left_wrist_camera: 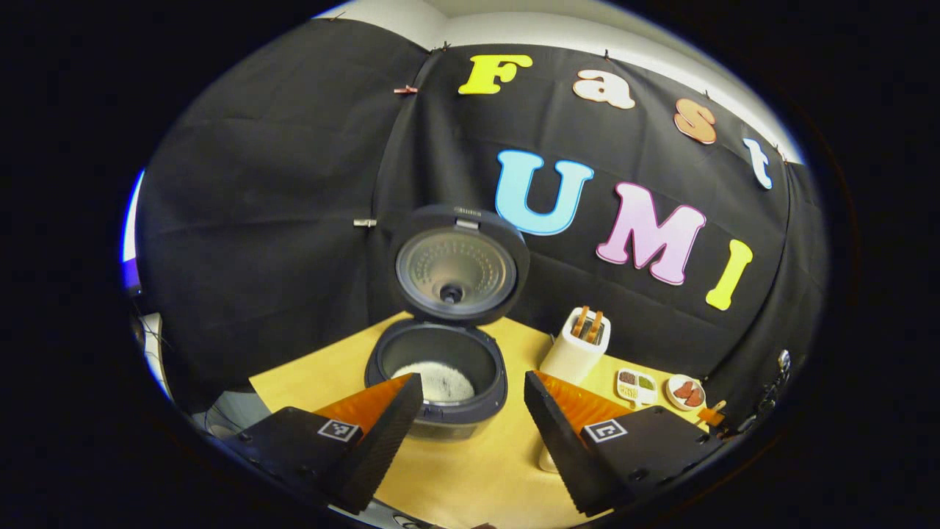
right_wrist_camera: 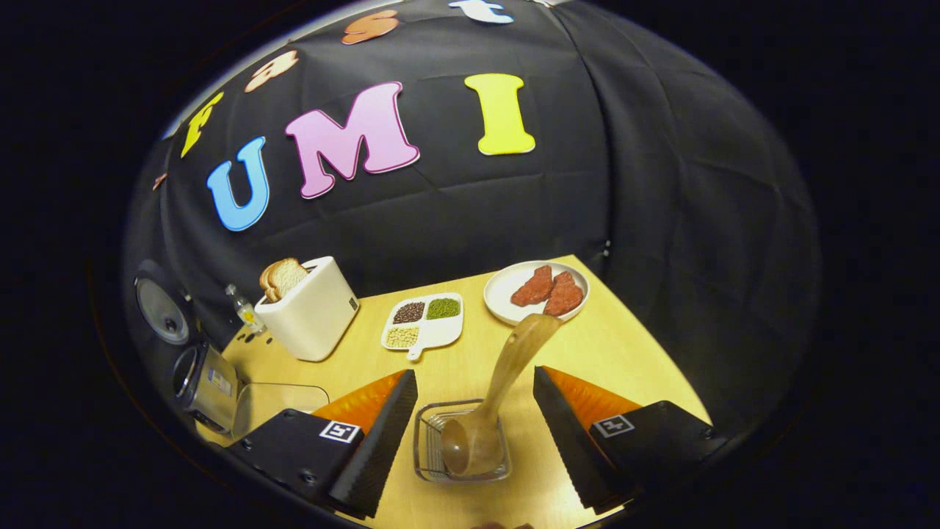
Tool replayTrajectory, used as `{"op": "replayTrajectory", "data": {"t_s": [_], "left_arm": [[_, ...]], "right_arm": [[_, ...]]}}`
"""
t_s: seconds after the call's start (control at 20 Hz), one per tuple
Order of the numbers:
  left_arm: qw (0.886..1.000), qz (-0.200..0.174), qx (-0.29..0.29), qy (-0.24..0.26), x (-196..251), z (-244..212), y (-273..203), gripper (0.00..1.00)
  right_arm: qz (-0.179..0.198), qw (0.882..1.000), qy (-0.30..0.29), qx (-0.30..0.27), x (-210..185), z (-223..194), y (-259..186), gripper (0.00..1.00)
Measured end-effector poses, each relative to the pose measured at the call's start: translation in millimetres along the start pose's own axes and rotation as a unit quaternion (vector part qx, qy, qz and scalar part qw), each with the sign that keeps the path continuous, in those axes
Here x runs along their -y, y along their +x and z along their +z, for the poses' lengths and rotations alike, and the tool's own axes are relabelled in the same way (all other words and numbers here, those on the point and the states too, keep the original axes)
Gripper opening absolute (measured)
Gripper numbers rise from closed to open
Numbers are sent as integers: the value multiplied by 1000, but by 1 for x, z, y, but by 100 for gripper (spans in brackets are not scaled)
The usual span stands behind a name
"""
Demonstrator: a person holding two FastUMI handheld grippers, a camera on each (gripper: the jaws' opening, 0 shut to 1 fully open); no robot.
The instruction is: Close the left gripper, press the button to open the rice cooker; take a wooden spoon from the chopstick holder with the right hand, scoop a spoonful of rice and pour it into the rice cooker, then put the wooden spoon back into the chopstick holder.
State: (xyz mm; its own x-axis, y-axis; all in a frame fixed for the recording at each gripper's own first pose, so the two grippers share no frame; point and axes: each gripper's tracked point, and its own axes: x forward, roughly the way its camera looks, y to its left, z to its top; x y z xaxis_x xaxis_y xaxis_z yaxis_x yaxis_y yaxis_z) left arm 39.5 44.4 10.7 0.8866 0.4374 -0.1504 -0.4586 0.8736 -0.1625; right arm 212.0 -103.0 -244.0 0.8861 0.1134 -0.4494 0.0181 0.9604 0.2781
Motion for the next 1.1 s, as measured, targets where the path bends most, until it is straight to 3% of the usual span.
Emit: {"op": "replayTrajectory", "data": {"t_s": [0.35,0.7,0.9,1.1], "left_arm": [[1000,-12,18,12,-19,94,63,95],[998,-30,52,2,-40,186,140,96],[999,-34,18,-14,-50,195,197,95],[999,-38,-30,20,-48,182,233,96]], "right_arm": [[-32,995,-63,69,-3,41,-82,99],[-36,995,-40,87,-39,52,-137,99],[-34,993,-26,106,-60,66,-158,98],[-37,992,-40,118,-75,68,-170,99]]}}
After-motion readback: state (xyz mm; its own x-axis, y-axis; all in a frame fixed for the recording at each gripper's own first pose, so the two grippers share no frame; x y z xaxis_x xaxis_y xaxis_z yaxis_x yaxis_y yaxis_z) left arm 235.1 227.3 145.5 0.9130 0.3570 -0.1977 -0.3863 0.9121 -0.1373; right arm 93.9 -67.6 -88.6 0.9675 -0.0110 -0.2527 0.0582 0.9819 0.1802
